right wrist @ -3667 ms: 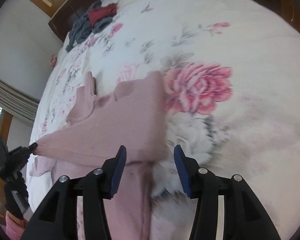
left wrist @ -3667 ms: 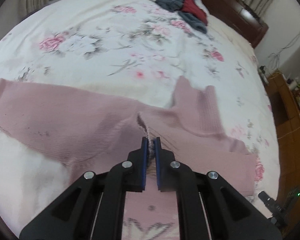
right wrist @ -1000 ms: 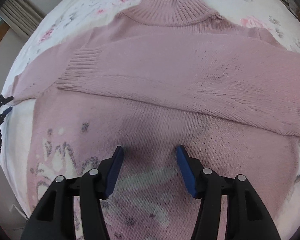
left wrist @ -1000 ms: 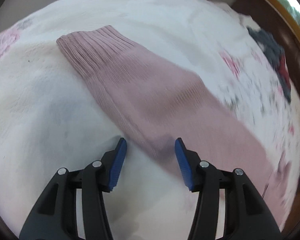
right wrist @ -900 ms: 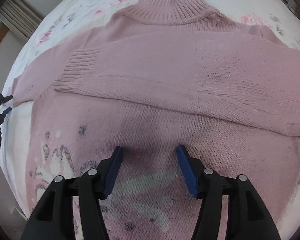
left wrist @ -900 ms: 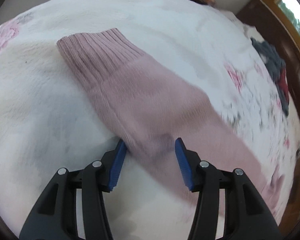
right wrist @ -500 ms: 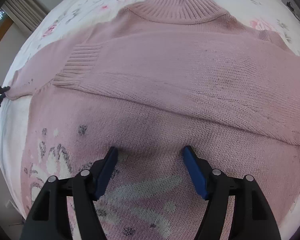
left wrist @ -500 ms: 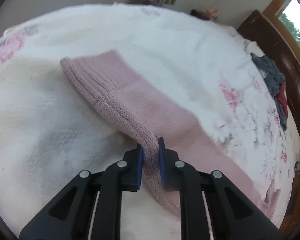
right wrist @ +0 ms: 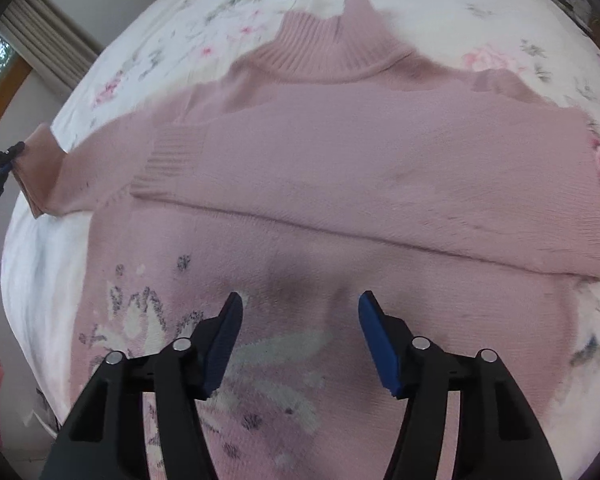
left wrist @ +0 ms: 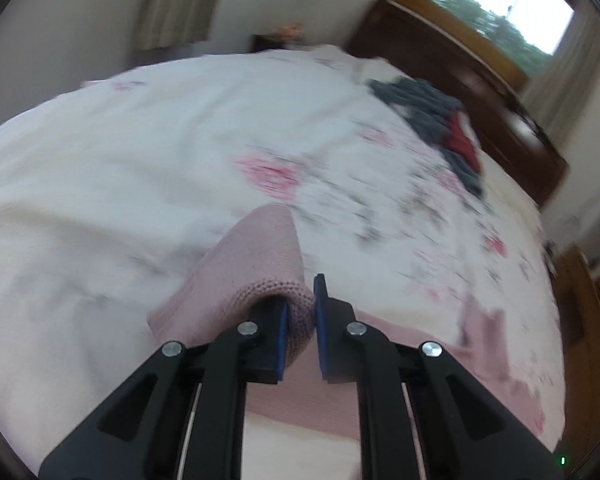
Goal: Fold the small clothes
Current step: 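Lift the other sleeve cuff with the left gripper and fold it across the body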
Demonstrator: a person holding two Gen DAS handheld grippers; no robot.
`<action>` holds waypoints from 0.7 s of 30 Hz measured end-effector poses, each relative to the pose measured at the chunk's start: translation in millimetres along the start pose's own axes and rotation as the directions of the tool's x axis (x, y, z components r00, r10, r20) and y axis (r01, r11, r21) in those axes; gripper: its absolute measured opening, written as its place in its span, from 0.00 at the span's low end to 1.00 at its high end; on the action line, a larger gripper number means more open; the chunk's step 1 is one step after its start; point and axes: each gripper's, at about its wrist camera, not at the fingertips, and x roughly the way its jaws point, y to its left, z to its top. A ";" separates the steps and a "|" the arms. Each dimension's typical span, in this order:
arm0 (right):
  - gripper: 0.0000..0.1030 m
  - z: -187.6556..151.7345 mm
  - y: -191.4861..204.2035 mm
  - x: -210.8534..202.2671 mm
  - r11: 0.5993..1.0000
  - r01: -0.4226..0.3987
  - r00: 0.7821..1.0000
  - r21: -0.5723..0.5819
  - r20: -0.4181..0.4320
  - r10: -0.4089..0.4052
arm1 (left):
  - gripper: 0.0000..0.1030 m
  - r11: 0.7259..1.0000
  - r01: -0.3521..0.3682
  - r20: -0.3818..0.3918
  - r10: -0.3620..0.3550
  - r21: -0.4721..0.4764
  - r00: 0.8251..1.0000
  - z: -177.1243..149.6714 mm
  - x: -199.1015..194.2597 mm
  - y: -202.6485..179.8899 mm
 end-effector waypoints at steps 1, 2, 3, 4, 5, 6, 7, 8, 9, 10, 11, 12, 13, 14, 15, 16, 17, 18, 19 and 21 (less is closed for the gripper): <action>0.59 0.1 -1.5 -3.6 1.000 0.002 1.000 0.003 0.008 -0.002 | 0.10 1.000 0.018 -0.008 -0.018 0.008 1.000 -4.0 0.6 -8.8; 0.59 -0.3 -6.5 -7.9 1.000 0.003 1.000 0.006 0.016 -0.003 | 0.10 0.999 0.047 -0.019 -0.046 0.022 0.999 -11.7 1.6 -24.5; 0.59 -0.2 -10.8 -12.9 1.000 0.007 1.000 0.010 0.026 -0.007 | 0.10 0.997 0.071 -0.031 -0.070 0.037 0.997 -19.2 3.0 -38.7; 0.59 0.3 -13.5 -15.6 1.000 0.009 0.999 0.015 0.031 -0.009 | 0.10 0.995 0.088 -0.040 -0.086 0.050 0.995 -25.7 4.1 -49.3; 0.59 2.2 -15.3 -17.4 1.000 0.009 0.999 0.019 0.035 -0.009 | 0.10 0.991 0.111 -0.050 -0.107 0.073 0.993 -34.8 6.0 -66.1; 0.59 1.8 -19.8 -19.9 1.000 0.008 0.999 0.025 0.039 -0.009 | 0.10 0.988 0.128 -0.059 -0.123 0.092 0.991 -42.0 7.5 -78.8; 0.59 2.3 -21.7 -20.7 1.000 0.009 0.999 0.029 0.040 -0.011 | 0.10 0.983 0.145 -0.070 -0.138 0.109 0.988 -49.0 9.5 -91.3; 0.59 2.5 -24.0 -20.9 0.999 0.012 0.999 0.033 0.041 -0.013 | 0.10 0.977 0.172 -0.087 -0.161 0.128 0.983 -58.9 13.0 -107.1; 0.59 1.4 -28.1 -21.2 0.999 0.014 0.999 0.039 0.040 -0.015 | 0.10 0.972 0.191 -0.100 -0.178 0.137 0.979 -66.1 15.8 -117.8; 0.59 0.8 -30.8 -20.8 0.999 0.013 0.999 0.044 0.038 -0.015 | 0.10 0.967 0.211 -0.116 -0.195 0.143 0.974 -74.1 18.4 -127.3; 0.59 -0.5 -34.2 -20.2 0.999 0.013 0.999 0.050 0.037 -0.015 | 0.10 0.961 0.235 -0.141 -0.214 0.148 0.967 -84.2 22.7 -138.8; 0.59 -2.4 -37.3 -19.6 0.998 0.012 0.999 0.056 0.035 -0.014 | 0.10 0.956 0.251 -0.162 -0.227 0.150 0.960 -92.7 27.6 -146.3; 0.59 -3.3 -38.9 -18.2 0.998 0.013 0.999 0.060 0.034 -0.015 | 0.10 0.952 0.264 -0.184 -0.235 0.152 0.954 -101.7 32.1 -154.1; 0.59 -4.9 -42.0 -17.6 0.998 0.013 0.999 0.065 0.032 -0.015 | 0.10 0.949 0.276 -0.214 -0.241 0.152 0.947 -112.9 39.2 -162.9; 0.59 -6.7 -45.4 -17.1 0.997 0.010 0.999 0.072 0.031 -0.012 | 0.10 0.948 0.281 -0.234 -0.242 0.151 0.942 -120.8 44.6 -167.6; 0.59 -7.0 -47.9 -16.7 0.997 0.007 1.000 0.078 0.030 -0.010 | 0.10 0.947 0.283 -0.251 -0.241 0.152 0.938 -128.5 49.8 -172.2; 0.59 -8.1 -50.2 -16.1 0.997 0.005 1.000 0.083 0.029 -0.007 | 0.10 0.947 0.281 -0.269 -0.233 0.155 0.935 -137.5 57.3 -175.4; 0.59 -8.2 -52.0 -14.8 0.996 0.002 1.000 0.087 0.028 -0.005 | 0.10 0.948 0.274 -0.283 -0.222 0.159 0.933 -145.7 64.8 -177.0; 0.59 -9.5 -55.4 -14.4 0.996 0.001 1.000 0.091 0.027 -0.003 | 0.10 0.949 0.271 -0.293 -0.216 0.161 0.931 -150.6 69.8 -176.3; 0.59 -10.8 -59.7 -12.7 0.995 -0.004 1.000 0.100 0.024 0.002 | 0.10 0.952 0.257 -0.319 -0.195 0.167 0.928 -163.8 84.0 -176.2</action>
